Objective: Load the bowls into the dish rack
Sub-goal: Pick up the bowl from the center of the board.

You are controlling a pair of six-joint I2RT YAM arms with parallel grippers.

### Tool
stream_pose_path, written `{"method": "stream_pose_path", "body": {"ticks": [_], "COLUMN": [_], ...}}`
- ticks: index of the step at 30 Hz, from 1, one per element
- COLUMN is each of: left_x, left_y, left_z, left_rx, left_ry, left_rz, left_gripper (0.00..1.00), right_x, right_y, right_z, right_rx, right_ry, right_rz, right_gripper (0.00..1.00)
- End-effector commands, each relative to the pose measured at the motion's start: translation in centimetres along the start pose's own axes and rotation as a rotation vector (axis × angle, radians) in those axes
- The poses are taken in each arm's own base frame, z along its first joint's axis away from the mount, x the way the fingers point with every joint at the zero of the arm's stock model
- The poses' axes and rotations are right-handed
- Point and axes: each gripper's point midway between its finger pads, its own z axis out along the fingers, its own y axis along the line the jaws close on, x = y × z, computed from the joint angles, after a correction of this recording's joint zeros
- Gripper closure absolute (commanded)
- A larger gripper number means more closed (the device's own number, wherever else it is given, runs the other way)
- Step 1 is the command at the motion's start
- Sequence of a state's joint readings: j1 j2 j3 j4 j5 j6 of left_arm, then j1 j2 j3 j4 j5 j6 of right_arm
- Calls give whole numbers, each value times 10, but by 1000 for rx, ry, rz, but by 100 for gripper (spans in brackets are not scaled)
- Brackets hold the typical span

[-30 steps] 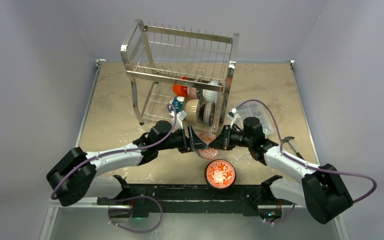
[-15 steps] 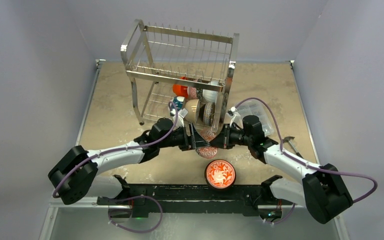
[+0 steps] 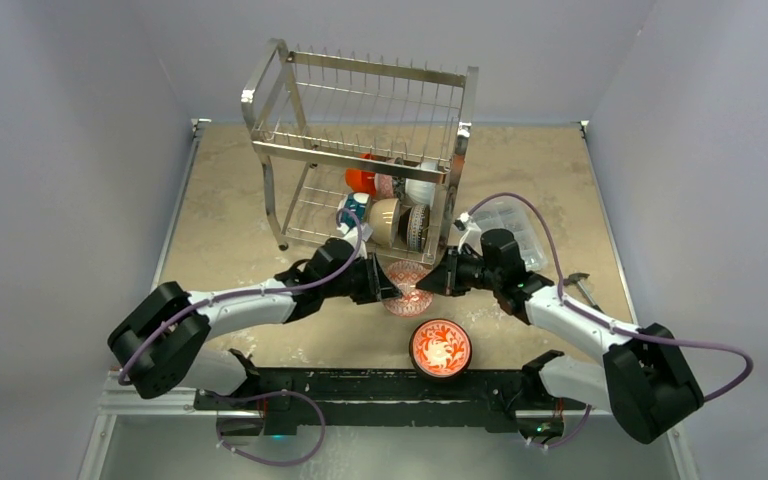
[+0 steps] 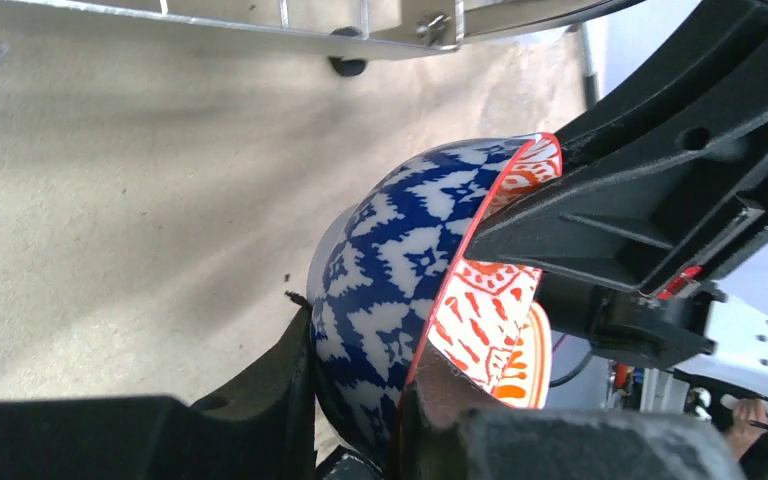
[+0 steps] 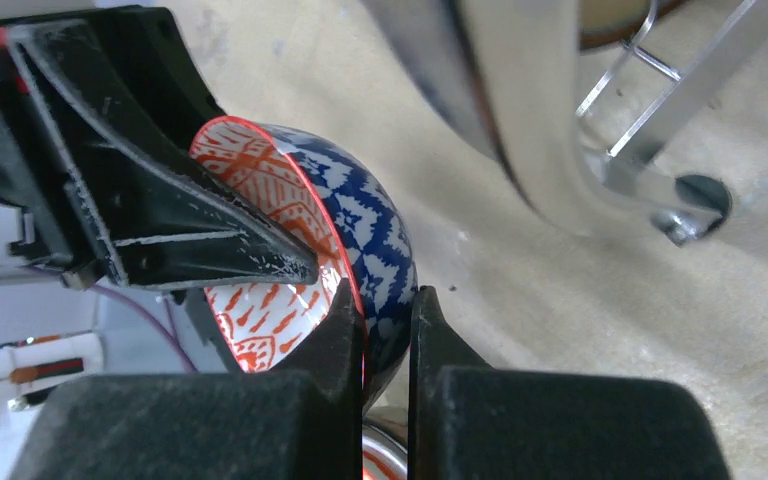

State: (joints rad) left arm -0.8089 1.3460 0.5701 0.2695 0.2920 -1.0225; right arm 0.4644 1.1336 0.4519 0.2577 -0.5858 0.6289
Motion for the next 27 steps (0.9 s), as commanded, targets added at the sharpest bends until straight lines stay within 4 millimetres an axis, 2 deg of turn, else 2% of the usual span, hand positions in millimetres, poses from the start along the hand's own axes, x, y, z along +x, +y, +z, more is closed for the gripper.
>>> {"method": "stream_pose_path", "body": {"ticks": [1, 5, 7, 9, 11, 14, 16, 18, 21, 27], "left_x": [-11, -14, -18, -21, -22, -22, -20, -19, -17, -10], "left_y": [-54, -51, -51, -54, -60, -66, -66, -64, -61, -50], "left_z": [-7, -9, -12, -15, -17, -19, -20, -22, -29, -37], "left_rx": [199, 190, 198, 211, 231, 267, 272, 266, 270, 250], "left_ry": [-8, -23, -39, -52, -55, -54, -53, -58, -69, -71], "left_rz": [44, 30, 30, 41, 50, 56, 55, 54, 51, 53], "left_gripper": [100, 100, 100, 100, 89, 58, 38, 28, 20, 17], "right_x": [-13, -13, -15, -18, -19, -19, -18, -16, -18, -23], "right_y": [22, 24, 24, 24, 22, 22, 22, 24, 27, 33], "right_z": [1, 0, 0, 1, 3, 3, 3, 2, 2, 4], "right_rx": [-86, -88, -84, -80, -75, -78, -80, -89, -100, -143], "right_ry": [-8, -3, -4, -10, -13, -17, -12, -2, -11, -25], "right_rz": [-48, -51, -55, -66, -68, -61, -61, -62, -65, -64], "right_gripper": [93, 77, 75, 79, 85, 100, 100, 100, 100, 100]}}
